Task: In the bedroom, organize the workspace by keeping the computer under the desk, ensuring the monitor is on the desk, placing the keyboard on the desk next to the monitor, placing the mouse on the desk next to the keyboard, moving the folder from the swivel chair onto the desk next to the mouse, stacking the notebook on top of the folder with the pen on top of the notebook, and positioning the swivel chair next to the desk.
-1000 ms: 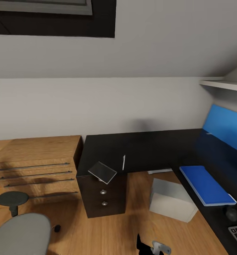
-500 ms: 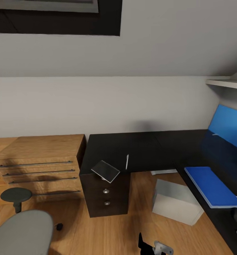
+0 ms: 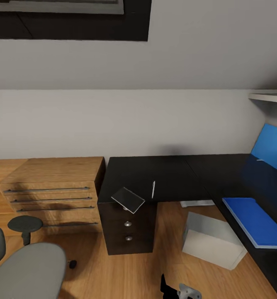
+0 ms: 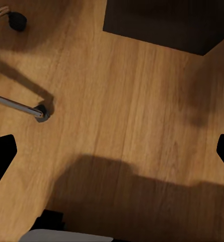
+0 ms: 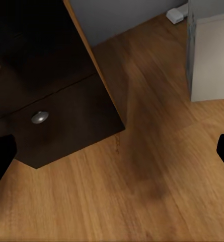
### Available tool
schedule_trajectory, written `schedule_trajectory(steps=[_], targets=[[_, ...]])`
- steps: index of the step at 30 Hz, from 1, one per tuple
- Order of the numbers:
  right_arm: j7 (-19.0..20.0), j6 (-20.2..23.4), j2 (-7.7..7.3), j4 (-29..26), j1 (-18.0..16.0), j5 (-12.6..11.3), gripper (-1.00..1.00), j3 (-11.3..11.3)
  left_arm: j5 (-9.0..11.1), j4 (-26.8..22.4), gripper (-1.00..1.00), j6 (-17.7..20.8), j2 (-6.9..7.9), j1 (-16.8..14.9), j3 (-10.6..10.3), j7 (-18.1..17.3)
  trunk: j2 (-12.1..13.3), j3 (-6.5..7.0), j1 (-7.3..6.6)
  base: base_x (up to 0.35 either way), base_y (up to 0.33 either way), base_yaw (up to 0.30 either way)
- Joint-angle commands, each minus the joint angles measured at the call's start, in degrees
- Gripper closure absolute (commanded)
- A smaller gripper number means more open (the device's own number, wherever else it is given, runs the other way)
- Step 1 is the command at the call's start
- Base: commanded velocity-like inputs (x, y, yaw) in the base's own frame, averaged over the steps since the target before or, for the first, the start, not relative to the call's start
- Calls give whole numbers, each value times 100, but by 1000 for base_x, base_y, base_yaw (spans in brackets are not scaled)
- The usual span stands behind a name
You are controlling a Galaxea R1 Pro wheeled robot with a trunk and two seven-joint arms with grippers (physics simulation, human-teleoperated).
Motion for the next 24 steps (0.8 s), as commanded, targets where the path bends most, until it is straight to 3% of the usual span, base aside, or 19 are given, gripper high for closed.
schedule_trajectory(steps=[1, 14, 19, 22, 24], targets=[[-59, -17, -2, 2, -5, -2, -100, 50, 58, -14, -100, 35, -4, 3, 5, 15, -45, -23, 23, 0, 0, 9], [-45, -17, -11, 1, -5, -2, -100, 49, 49, -59, -100, 37, -19, 3, -2, -24, -566, -255, 309, 0, 0, 1], [-29, 8, -33, -110, -20, 0, -100, 48, 55, -613, -100, 147, -30, 3, -47, -31, -767, -345, 418, 0, 0, 0], [-25, 94, -39, -298, -154, -4, -100, 42, 57, -1128, -100, 525, -33, 3, -158, -26, -887, -399, 484, 0, 0, 0], [-24, 321, -44, -390, -344, -9, -100, 39, 57, -1534, -100, 1022, -44, 3, -255, -20, -968, -435, 528, 0, 0, 0]])
